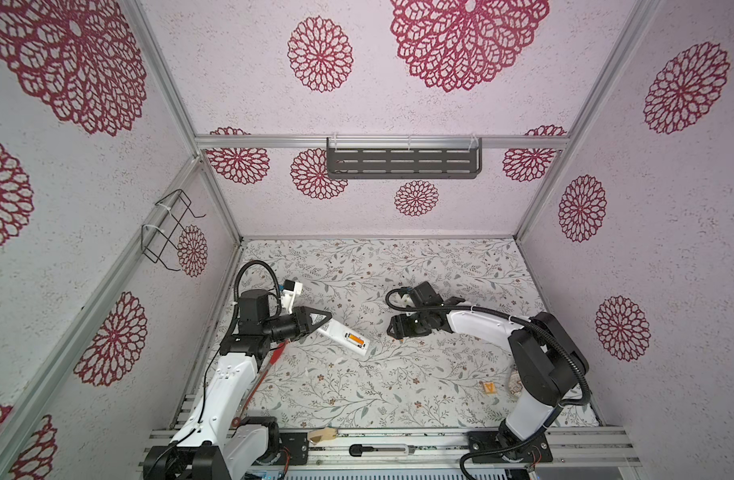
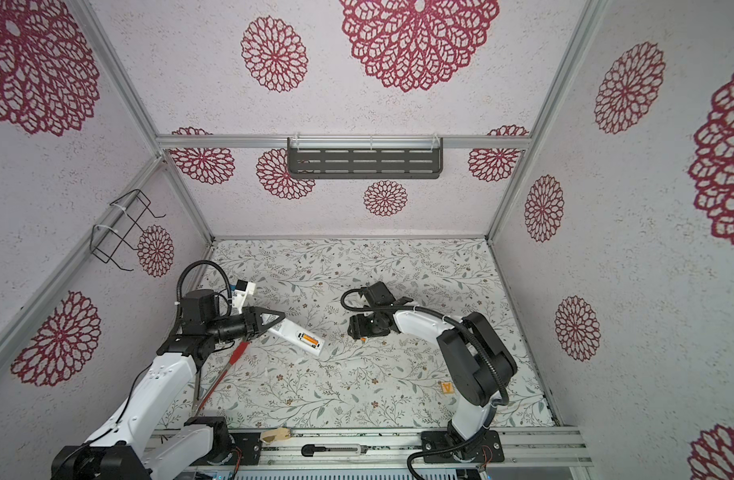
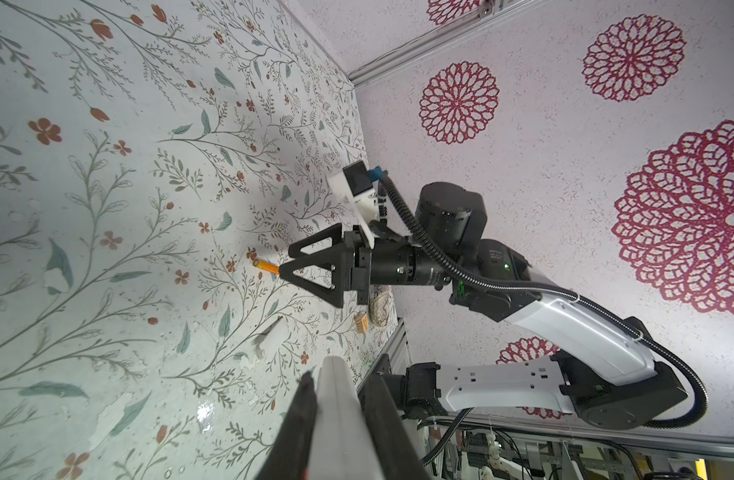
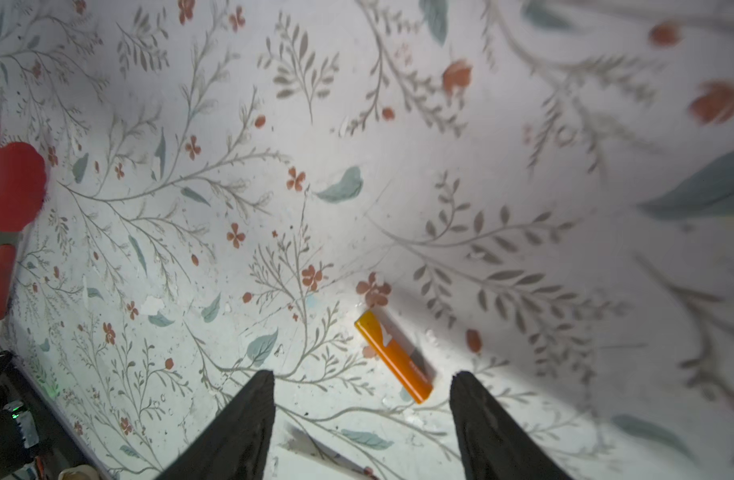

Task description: Load the batteries into the remote control

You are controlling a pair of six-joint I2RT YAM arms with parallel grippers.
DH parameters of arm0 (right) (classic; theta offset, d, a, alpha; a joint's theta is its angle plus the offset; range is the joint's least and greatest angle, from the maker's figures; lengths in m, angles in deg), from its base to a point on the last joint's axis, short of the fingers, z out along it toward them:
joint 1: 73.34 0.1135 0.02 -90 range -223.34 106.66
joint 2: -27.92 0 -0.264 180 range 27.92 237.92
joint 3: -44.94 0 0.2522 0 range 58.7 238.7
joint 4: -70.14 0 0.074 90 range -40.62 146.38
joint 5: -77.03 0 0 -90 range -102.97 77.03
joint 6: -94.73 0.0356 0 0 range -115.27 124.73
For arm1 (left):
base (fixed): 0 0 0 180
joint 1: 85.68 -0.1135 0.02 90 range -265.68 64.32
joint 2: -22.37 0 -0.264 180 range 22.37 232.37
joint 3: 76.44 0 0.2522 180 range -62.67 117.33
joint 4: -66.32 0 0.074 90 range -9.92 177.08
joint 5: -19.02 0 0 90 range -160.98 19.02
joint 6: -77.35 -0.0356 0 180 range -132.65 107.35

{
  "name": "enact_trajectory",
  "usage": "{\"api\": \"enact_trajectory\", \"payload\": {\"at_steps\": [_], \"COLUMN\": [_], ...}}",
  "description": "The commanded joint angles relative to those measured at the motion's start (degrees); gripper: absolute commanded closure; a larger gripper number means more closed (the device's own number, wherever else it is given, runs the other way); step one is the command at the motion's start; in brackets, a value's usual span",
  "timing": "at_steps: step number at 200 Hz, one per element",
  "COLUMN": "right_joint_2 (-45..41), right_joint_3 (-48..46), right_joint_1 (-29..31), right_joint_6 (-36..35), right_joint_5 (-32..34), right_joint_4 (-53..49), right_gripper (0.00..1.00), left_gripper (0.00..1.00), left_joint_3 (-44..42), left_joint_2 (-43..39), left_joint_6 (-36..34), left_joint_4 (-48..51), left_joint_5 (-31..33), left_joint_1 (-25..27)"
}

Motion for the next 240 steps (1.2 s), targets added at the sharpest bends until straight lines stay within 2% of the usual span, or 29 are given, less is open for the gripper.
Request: {"api": "enact_trajectory", "payload": {"at_steps": [1,20,52,112,177,240], "right_joint_2": [-3.6,-3.9,-3.6,-1.5,2.5,7.7], "right_joint_3": [-1.8,-4.2,-7.7,-3.8,1.5,9.0], "right_joint_1": [4.0,5.9,5.8,4.5,3.2,2.7], "right_joint_6": [7.2,10.4,13.7,11.5,9.0,6.5], "right_joint_5": [-1.7,-0.9,1.2,8.2,11.0,17.3], "right_joint_4": [3.8,6.3,9.0,1.7,-1.1,-6.3], "right_gripper": [0.28,0.28,0.26,0.23,0.23,0.24], "left_gripper": [0.99,0.99,0.99,0.99,0.99,0.99], "left_joint_3": [-0.1,0.0,0.0,0.0,-0.1,-0.1], "left_joint_2": [-0.2,-0.4,-0.4,-0.7,-0.6,-0.9], "left_joint_6": [-0.1,-0.1,-0.1,-0.1,0.0,-0.2], "left_joint_4": [-1.7,-1.7,-1.8,-1.7,-1.7,-1.9], "left_joint_5": [-1.4,-1.3,-1.4,-1.3,-1.3,-1.3], "left_joint_1": [-0.3,-0.4,-0.3,-0.3,-0.2,-0.1]}}
